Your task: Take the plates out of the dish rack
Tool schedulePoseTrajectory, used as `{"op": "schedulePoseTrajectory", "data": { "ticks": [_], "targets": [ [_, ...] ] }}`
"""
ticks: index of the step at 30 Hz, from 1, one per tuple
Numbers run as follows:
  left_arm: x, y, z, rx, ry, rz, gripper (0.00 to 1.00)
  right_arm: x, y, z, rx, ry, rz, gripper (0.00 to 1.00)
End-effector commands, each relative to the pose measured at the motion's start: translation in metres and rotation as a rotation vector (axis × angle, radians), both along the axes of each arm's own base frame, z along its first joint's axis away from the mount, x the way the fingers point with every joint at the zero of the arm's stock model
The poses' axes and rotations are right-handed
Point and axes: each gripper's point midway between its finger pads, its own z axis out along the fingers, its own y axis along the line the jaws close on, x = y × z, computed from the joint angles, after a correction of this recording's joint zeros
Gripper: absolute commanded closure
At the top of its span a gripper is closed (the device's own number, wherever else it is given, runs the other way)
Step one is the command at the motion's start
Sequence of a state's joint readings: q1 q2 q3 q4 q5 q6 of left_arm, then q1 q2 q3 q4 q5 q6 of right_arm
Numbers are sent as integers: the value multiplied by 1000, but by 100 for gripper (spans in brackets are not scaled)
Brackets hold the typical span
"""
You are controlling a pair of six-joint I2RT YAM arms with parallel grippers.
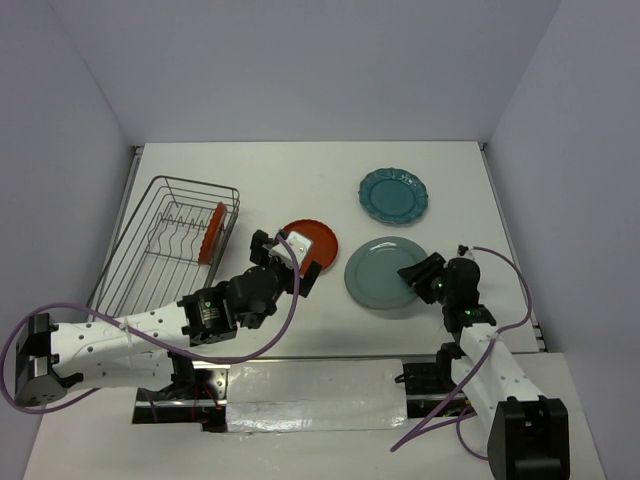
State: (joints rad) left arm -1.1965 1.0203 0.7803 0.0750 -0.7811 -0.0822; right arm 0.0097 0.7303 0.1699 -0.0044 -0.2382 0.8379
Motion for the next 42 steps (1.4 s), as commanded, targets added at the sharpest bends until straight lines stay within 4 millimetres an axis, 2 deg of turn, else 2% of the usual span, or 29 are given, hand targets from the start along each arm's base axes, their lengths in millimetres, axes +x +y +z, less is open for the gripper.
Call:
{"op": "schedulePoseTrajectory", "data": {
  "ticks": [1, 6, 9, 17, 24, 25, 32, 35, 38, 40, 42],
  "targets": [
    [2, -1, 13, -50, -24, 16, 0, 9, -3, 8, -14, -48, -12, 44],
    [3, -2, 10, -37, -21, 16, 0, 7, -10, -1, -37, 1, -46, 32],
    [3, -2, 10, -37, -21, 22, 0, 4, -17, -6, -61, 40, -81, 28],
    [4, -2, 8, -32, -19, 27, 0, -1, -34, -16, -122, 118, -156, 21],
    [6, -4, 4, -4, -13, 37, 0, -3, -43, -18, -156, 164, -193, 19],
    [6, -5, 2, 3, -12, 30, 1, -7, -49, -21, -182, 188, -222, 19],
    [5, -5, 4, -6, -10, 30, 0, -17, -66, -13, -246, 223, -292, 15],
    [5, -2, 4, -7, -12, 32, 0, -18, -74, -3, -272, 212, -328, 14],
    [2, -7, 3, 2, -18, -12, 1, -14, -74, 18, -263, 155, -336, 14],
    [-5, -19, 3, -24, -21, -91, 1, -4, -64, 46, -214, 59, -303, 15],
    [-8, -26, 2, -21, -15, -134, 1, 4, -52, 87, -161, -51, -255, 17]
  ]
}}
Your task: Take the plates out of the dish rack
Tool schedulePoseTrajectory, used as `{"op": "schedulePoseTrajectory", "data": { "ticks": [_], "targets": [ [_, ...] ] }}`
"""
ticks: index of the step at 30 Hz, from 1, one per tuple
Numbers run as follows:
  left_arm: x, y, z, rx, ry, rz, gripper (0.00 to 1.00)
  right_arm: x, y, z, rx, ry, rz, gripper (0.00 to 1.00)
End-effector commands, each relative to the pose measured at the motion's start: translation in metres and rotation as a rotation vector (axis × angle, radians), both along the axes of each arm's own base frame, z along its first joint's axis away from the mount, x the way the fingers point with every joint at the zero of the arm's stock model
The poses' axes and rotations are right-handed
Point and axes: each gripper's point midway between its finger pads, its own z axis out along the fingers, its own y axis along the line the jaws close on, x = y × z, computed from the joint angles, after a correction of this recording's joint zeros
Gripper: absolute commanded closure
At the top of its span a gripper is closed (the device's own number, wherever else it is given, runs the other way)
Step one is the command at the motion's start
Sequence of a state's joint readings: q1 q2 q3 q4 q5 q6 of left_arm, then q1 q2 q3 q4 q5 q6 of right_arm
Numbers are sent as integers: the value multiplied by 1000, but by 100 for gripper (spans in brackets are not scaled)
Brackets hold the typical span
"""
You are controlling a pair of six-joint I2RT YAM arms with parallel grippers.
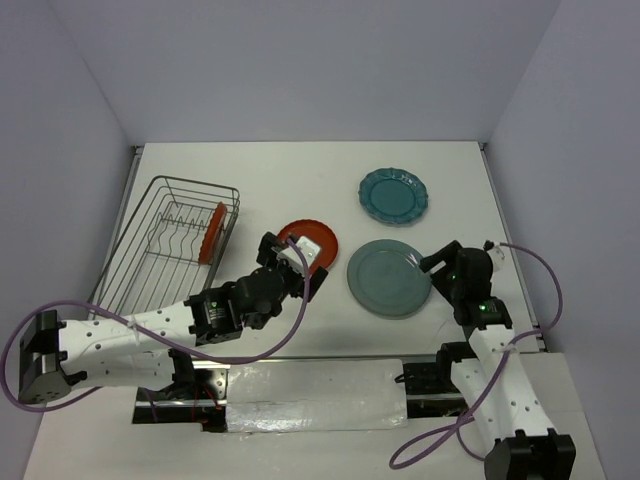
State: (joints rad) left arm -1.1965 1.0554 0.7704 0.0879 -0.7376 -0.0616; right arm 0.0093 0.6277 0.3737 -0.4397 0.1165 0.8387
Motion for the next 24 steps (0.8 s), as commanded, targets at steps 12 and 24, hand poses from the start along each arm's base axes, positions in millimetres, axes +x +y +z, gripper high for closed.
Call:
{"op": "schedulePoseTrajectory", "data": {
  "ticks": [12, 24],
  "targets": [
    [-1, -21, 25, -20, -32, -78, 12, 25, 122, 199, 246, -513, 606, 30],
    [76, 101, 31, 88, 185, 368, 31, 26, 166, 150, 258, -404, 699, 29]
  ]
}}
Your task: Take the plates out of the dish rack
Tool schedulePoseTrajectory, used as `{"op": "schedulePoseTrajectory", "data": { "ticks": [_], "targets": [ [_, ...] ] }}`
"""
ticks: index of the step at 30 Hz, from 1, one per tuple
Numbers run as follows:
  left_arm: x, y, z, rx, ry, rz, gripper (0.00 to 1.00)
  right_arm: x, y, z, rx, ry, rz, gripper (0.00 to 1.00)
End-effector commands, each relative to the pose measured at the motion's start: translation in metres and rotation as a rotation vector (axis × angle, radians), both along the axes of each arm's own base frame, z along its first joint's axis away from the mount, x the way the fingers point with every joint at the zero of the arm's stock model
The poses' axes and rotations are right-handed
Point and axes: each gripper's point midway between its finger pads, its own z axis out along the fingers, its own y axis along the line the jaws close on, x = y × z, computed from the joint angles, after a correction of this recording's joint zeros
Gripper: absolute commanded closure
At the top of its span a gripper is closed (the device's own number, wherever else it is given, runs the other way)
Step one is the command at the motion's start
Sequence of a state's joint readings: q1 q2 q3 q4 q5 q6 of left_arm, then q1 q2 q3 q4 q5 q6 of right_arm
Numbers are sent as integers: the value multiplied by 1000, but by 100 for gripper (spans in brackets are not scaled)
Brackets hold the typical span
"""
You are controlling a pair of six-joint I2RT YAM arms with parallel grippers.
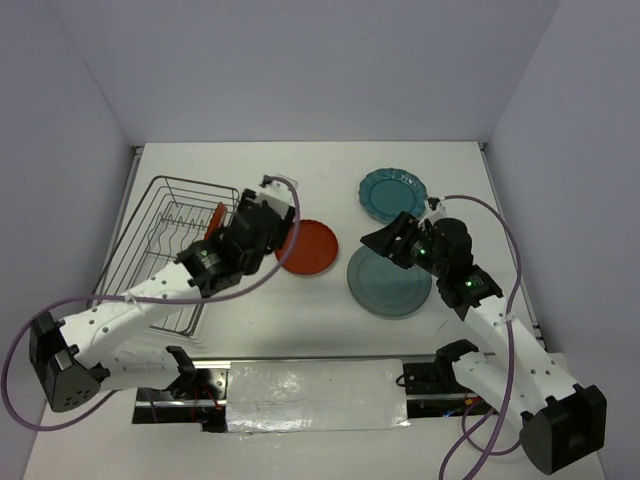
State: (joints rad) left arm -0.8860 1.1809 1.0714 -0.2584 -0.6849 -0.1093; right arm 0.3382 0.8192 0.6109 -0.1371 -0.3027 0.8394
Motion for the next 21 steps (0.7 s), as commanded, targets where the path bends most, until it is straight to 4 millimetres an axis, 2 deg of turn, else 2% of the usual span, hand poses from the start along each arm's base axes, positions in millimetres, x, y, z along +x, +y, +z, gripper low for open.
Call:
{"op": "schedulePoseTrajectory", "data": {
  "ticks": [1, 2, 3, 4, 5, 6, 8, 9, 10, 12, 13, 14, 15, 16, 17, 19, 21],
  "targets": [
    [3, 50, 17, -30, 49, 128, 31, 3, 0, 24, 24, -104, -6, 29],
    [3, 59, 23, -52, 53, 129, 30, 3, -2, 26, 26, -119, -16, 28],
    [9, 87, 25, -65, 62, 202, 30, 1, -4, 30, 31, -140, -25, 28],
    [8, 105, 36, -107, 39, 238, 29, 0, -5, 29, 31, -144, -28, 28],
    [9, 110, 36, -153, 50, 223, 26, -1, -6, 29, 31, -147, -31, 28],
    [20, 131, 43, -224, 21, 265, 24, -2, -6, 30, 31, -148, -33, 28],
    [25, 130, 42, -277, 70, 172, 22, -2, -5, 30, 35, -152, -25, 28],
    [25, 139, 23, -286, 182, 165, 29, -4, -1, 30, 42, -148, 4, 28],
    [27, 144, 30, -285, 185, 162, 32, -5, 1, 31, 45, -145, 18, 28],
    [30, 152, 21, -267, 216, 166, 41, -6, 3, 31, 45, -137, 28, 28],
    [31, 154, 9, -268, 257, 158, 44, -5, 3, 30, 42, -129, 25, 28],
    [33, 167, 1, -273, 285, 181, 47, -4, 2, 30, 40, -131, 19, 28],
    [34, 162, -10, -299, 334, 141, 55, -4, 1, 29, 38, -130, 10, 28],
    [33, 162, -20, -314, 369, 122, 57, -4, 0, 29, 37, -130, 7, 28],
    [33, 172, -24, -329, 379, 130, 58, -4, 0, 31, 38, -135, 6, 28],
    [31, 166, -31, -366, 396, 79, 58, -5, 0, 32, 40, -137, 12, 28],
    [32, 169, -31, -377, 388, 85, 57, -6, 0, 34, 42, -145, 9, 28]
  ]
}}
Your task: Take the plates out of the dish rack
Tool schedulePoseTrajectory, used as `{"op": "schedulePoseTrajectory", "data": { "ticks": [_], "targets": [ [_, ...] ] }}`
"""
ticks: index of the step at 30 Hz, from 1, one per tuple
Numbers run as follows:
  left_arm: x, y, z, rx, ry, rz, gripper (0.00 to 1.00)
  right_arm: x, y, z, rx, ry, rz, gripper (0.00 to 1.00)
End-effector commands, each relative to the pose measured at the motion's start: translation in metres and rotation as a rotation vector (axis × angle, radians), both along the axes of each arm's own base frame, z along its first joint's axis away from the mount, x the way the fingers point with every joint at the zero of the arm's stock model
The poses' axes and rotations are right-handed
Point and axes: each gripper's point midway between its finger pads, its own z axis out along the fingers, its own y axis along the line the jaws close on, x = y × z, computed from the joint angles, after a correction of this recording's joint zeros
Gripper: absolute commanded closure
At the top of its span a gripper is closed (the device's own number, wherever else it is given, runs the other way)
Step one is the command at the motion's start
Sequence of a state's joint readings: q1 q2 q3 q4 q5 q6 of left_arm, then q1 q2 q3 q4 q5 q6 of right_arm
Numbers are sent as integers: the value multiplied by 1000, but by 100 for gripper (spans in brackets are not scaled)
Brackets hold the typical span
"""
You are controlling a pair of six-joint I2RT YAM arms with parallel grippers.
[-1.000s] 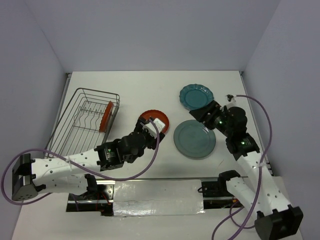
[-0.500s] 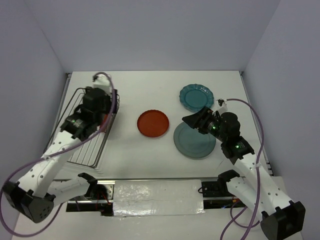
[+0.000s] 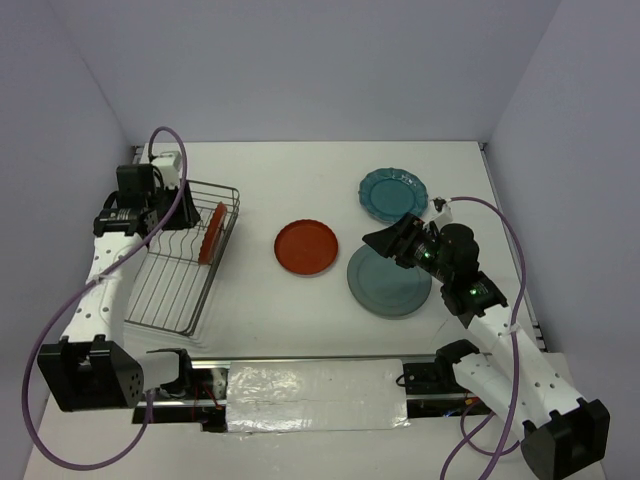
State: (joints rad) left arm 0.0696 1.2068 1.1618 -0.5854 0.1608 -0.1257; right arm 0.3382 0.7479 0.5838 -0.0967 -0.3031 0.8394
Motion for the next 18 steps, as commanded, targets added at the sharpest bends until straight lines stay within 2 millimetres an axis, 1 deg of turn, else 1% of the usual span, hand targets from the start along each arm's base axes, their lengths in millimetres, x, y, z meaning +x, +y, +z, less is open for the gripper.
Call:
{"op": "schedulePoseTrajectory", "data": {
  "ticks": [1, 3, 6, 10, 13, 18],
  "targets": [
    [-4, -21, 13, -78, -40, -124, 56, 0, 1, 18, 13, -65, 5, 28],
    [-5, -26, 13, -104, -39, -149, 52, -1, 1, 20, 14, -68, 4, 28],
    [-7, -33, 6, -140, -10, -188, 53, -1, 0, 20, 13, -68, 2, 28],
    [-8, -31, -5, -140, 17, -181, 51, -1, 0, 21, 13, -68, -1, 28],
    [-8, -30, -8, -136, 20, -171, 45, -2, 0, 21, 15, -69, 7, 28],
    [-6, -30, -13, -136, 28, -176, 45, -4, 2, 23, 17, -70, 14, 28]
  ]
}}
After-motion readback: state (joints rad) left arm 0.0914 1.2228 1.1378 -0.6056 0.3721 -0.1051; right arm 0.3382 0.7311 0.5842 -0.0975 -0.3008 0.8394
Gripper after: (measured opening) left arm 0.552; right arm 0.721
